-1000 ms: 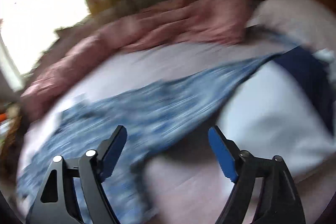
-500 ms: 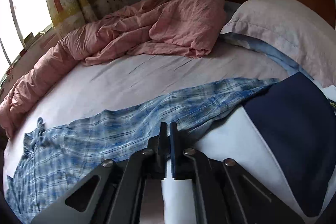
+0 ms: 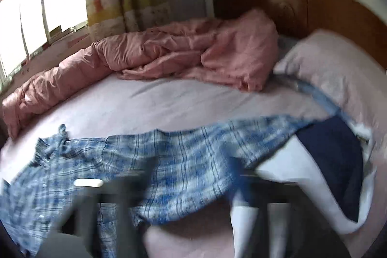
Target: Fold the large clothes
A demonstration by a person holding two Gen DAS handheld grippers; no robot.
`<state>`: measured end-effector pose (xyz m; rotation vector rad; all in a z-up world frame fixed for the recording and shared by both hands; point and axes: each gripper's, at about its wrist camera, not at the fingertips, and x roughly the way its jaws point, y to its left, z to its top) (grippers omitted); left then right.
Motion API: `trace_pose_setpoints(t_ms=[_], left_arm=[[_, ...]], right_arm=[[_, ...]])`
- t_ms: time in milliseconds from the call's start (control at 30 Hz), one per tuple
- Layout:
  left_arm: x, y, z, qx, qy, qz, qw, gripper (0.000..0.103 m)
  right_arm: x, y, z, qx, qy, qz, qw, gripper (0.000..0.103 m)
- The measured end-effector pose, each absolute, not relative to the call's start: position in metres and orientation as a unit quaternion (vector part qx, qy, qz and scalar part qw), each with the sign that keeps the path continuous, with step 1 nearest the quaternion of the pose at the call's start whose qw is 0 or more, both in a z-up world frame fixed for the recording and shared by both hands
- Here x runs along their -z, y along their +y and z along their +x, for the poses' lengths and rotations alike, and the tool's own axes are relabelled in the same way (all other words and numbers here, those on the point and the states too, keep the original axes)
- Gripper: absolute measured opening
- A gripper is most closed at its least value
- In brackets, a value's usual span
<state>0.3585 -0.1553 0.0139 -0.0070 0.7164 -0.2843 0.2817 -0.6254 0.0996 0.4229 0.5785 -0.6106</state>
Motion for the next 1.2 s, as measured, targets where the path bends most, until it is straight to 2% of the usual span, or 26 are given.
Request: trace_pose_setpoints(t_ms=[133, 233, 333, 533, 767, 800, 833, 867, 900, 967, 1133, 1200], left_arm=[[-0.014, -0.156, 0.358, 0.136, 0.347, -0.003, 0.928, 0.103], [-0.012, -0.154, 0.36, 0.135, 0.354, -0.006, 0.925, 0.103], [-0.011, -0.154, 0.362, 0.134, 0.361, -0.007, 0.923, 0.103], [-0.007, -0.153, 0.364, 0.135, 0.37, -0.011, 0.919, 0.103], [-0.006, -0.153, 0.365, 0.134, 0.374, -0.009, 0.918, 0.103], [-0.007, -0.153, 0.365, 0.134, 0.373, -0.009, 0.918, 0.103], [-0.007, -0.153, 0.364, 0.133, 0.372, -0.008, 0.918, 0.103], [-0.007, -0.153, 0.364, 0.133, 0.371, -0.008, 0.919, 0.103], [-0.007, -0.153, 0.364, 0.133, 0.371, -0.008, 0.919, 0.103], [-0.008, -0.152, 0.363, 0.131, 0.37, -0.008, 0.92, 0.103], [-0.009, -0.152, 0.363, 0.126, 0.369, -0.007, 0.921, 0.103], [-0.008, -0.152, 0.363, 0.126, 0.37, -0.006, 0.92, 0.103]], right_arm=[[-0.086, -0.657, 0.273, 0.289, 0.341, 0.23, 0.865, 0.083], [-0.079, -0.682, 0.261, 0.252, 0.35, 0.273, 0.86, 0.079], [-0.079, -0.687, 0.262, 0.231, 0.361, 0.268, 0.863, 0.077], [-0.063, -0.707, 0.278, 0.215, 0.368, 0.311, 0.85, 0.061], [-0.055, -0.706, 0.302, 0.317, 0.366, 0.229, 0.844, 0.055], [-0.052, -0.707, 0.303, 0.344, 0.367, 0.22, 0.835, 0.052], [-0.05, -0.707, 0.302, 0.366, 0.363, 0.215, 0.829, 0.041], [-0.051, -0.708, 0.3, 0.383, 0.358, 0.211, 0.825, 0.018], [-0.052, -0.708, 0.297, 0.392, 0.35, 0.212, 0.824, 0.009], [-0.058, -0.707, 0.292, 0.381, 0.329, 0.218, 0.836, 0.004], [-0.091, -0.652, 0.288, 0.319, 0.268, 0.163, 0.894, 0.004], [-0.102, -0.626, 0.293, 0.278, 0.256, 0.172, 0.91, 0.004]])
